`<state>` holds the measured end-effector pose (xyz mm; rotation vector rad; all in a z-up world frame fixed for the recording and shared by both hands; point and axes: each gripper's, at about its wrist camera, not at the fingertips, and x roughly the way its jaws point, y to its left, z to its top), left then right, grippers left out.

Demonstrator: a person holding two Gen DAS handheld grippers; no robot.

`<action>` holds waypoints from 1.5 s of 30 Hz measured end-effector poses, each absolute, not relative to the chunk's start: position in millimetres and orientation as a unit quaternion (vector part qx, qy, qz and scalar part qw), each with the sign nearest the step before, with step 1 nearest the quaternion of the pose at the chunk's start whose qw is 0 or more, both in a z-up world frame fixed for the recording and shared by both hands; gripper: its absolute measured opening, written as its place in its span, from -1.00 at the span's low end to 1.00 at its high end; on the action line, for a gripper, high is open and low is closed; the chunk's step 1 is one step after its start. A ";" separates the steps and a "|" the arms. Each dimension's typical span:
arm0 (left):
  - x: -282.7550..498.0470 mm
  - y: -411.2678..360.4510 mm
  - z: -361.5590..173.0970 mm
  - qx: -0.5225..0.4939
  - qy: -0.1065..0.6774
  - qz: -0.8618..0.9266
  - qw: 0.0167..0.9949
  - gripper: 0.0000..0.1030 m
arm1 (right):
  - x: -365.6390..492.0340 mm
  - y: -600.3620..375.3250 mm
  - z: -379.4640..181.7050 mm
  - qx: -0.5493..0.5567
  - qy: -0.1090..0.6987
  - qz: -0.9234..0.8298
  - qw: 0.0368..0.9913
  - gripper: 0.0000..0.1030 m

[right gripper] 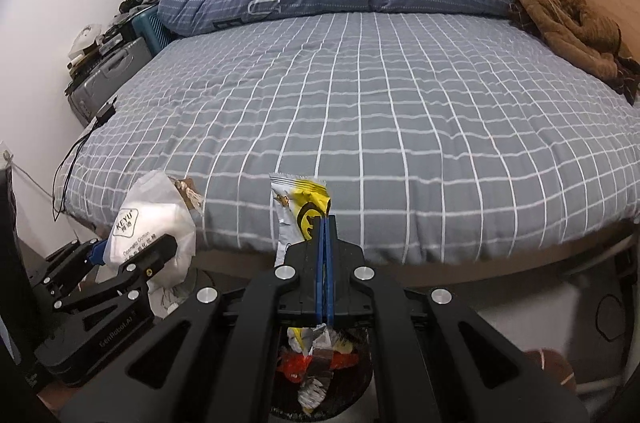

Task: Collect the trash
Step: 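Carry the KEYU bag and yellow wrapper down over the floor bin, then open the right gripper over the bin while the left releases the KEYU bag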

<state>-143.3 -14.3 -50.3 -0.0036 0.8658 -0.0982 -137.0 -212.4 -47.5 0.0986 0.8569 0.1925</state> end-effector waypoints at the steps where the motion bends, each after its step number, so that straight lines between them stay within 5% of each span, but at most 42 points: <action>1: -145.6 -13.0 -50.8 -0.002 0.421 -0.047 0.906 -0.08 | -139.3 -211.3 -48.4 0.047 0.417 0.094 0.903 -0.99; 45: -148.6 36.2 -211.3 -0.009 0.547 -0.013 0.837 -0.09 | -133.3 -133.7 -214.9 -0.018 0.578 0.147 0.803 -0.90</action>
